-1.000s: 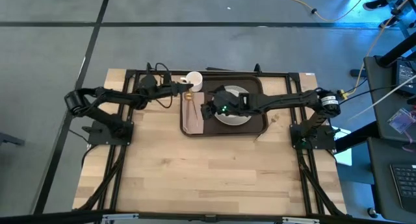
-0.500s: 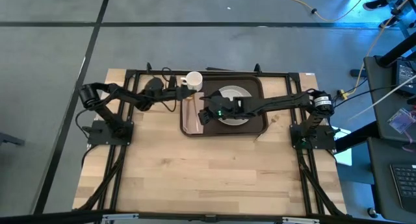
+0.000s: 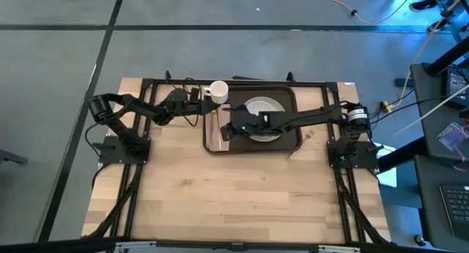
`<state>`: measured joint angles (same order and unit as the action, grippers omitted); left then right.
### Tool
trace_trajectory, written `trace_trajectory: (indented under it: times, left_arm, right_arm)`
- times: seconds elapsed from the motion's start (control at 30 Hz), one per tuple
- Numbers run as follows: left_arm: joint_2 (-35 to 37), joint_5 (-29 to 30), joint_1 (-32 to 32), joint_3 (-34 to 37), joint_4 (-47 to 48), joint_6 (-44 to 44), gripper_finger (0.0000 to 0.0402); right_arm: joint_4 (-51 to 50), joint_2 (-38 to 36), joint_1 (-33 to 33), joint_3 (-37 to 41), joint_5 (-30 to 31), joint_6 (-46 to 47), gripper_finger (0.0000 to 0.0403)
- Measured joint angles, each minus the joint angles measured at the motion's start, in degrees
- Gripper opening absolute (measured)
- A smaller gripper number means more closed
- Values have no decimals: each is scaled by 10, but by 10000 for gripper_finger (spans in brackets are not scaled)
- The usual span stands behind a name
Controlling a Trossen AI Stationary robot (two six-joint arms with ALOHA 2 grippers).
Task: Set up tray
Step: Put the gold knife on the light brown napkin to the right of the gold spoon
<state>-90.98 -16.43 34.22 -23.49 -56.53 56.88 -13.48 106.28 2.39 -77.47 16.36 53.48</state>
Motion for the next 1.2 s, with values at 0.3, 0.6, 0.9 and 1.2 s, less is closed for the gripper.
trace_trajectory:
  times: [0.3,0.6,0.9,1.2]
  left_arm:
    - [0,-1,0,0,-2,5,2]
    - [0,-1,0,0,-2,19,2]
    - [0,-1,0,0,-2,19,2]
    - [0,-1,0,0,-2,19,2]
  right_arm:
    - [26,49,3,0,-26,63,153]
    - [42,59,4,0,-30,32,156]
    - [111,59,9,-3,-80,65,156]
    - [-157,64,13,-125,31,133,156]
